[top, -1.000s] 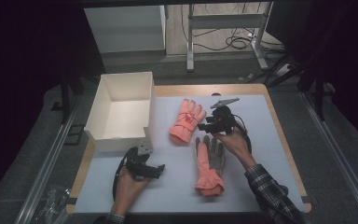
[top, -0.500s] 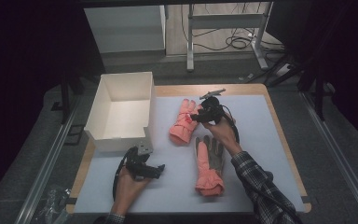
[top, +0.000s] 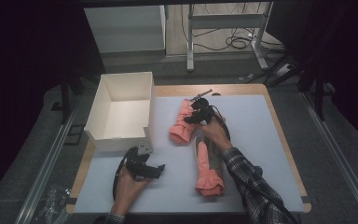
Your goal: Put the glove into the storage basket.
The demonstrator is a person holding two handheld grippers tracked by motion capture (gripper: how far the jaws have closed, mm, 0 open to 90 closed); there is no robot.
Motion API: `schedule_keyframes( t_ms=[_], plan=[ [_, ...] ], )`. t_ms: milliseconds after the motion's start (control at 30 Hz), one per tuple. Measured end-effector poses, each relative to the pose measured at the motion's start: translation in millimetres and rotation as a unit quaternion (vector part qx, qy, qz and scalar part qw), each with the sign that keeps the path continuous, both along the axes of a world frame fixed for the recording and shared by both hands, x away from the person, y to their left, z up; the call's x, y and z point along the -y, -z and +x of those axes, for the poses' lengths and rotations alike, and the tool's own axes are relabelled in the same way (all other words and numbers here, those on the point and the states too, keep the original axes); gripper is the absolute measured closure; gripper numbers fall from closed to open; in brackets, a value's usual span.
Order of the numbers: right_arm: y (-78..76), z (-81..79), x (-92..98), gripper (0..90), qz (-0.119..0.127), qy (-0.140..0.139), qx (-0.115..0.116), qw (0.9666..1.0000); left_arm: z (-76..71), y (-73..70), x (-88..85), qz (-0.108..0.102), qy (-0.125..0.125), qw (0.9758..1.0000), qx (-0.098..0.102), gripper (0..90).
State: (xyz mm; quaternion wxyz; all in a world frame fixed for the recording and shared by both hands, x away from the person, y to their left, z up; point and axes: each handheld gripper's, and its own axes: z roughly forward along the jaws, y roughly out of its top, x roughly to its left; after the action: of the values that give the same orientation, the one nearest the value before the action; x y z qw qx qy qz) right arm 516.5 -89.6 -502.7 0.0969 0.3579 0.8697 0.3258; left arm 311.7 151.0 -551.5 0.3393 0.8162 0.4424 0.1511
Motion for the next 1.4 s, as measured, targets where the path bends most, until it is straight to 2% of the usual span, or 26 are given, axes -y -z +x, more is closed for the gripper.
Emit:
schedule_keyframes(
  t_ms=[33,100,133,167,233,400,500,633,733,800,900,1067,1267,1400],
  plan=[
    [0.8,-0.2,0.6,64.0,0.007,0.002,-0.006,1.0000,0.0,0.0,0.0,0.000,0.000,1.0000,0.000,0.2],
    [1.4,-1.2,2.1,74.2,0.010,0.000,-0.011,0.9999,0.0,0.0,0.1,0.000,0.000,1.0000,0.000,0.2],
    [1.4,-1.2,2.1,74.2,0.010,0.000,-0.011,0.9999,-0.1,0.0,0.1,0.000,0.000,1.0000,0.000,0.2],
    [0.9,-1.5,3.3,80.4,0.012,0.000,-0.013,0.9998,-0.1,0.0,0.1,0.000,0.000,1.0000,0.000,0.2],
    [-1.8,-1.0,6.0,85.2,0.019,0.000,-0.022,0.9996,-0.1,0.1,0.2,-0.001,0.000,1.0000,0.000,0.2],
    [-11.2,-2.1,8.9,86.4,0.019,-0.001,-0.028,0.9994,0.1,0.0,-0.1,0.002,0.000,1.0000,0.000,0.2],
    [-18.5,-5.2,11.2,86.4,0.015,-0.005,-0.021,0.9997,0.0,0.0,0.0,0.001,0.000,1.0000,0.000,0.2],
    [-30.3,-9.2,16.1,86.3,0.036,-0.012,-0.023,0.9990,0.0,0.0,0.0,0.001,0.000,1.0000,0.000,0.2],
    [-45.6,-17.0,19.0,86.1,0.046,-0.026,-0.022,0.9984,0.0,0.1,0.0,0.001,0.000,1.0000,0.001,0.2],
    [-48.5,-18.9,19.7,86.0,0.049,-0.029,-0.024,0.9981,0.0,0.1,0.0,0.001,0.000,1.0000,0.001,0.2],
    [-58.5,-27.8,22.8,85.9,0.051,-0.049,-0.027,0.9971,0.0,0.0,0.0,0.002,0.001,1.0000,0.001,0.3],
    [-70.9,-42.6,30.9,85.9,0.053,-0.066,-0.031,0.9959,-0.1,0.1,0.1,0.001,0.000,1.0000,0.001,0.3],
    [-86.4,-61.9,45.7,85.8,0.078,-0.089,-0.039,0.9922,-0.1,0.0,0.1,0.001,0.000,1.0000,0.001,0.2],
    [-91.7,-78.4,56.3,85.9,0.084,-0.102,-0.040,0.9904,-0.1,-0.1,0.1,0.002,0.000,1.0000,0.000,0.3]
  ],
)
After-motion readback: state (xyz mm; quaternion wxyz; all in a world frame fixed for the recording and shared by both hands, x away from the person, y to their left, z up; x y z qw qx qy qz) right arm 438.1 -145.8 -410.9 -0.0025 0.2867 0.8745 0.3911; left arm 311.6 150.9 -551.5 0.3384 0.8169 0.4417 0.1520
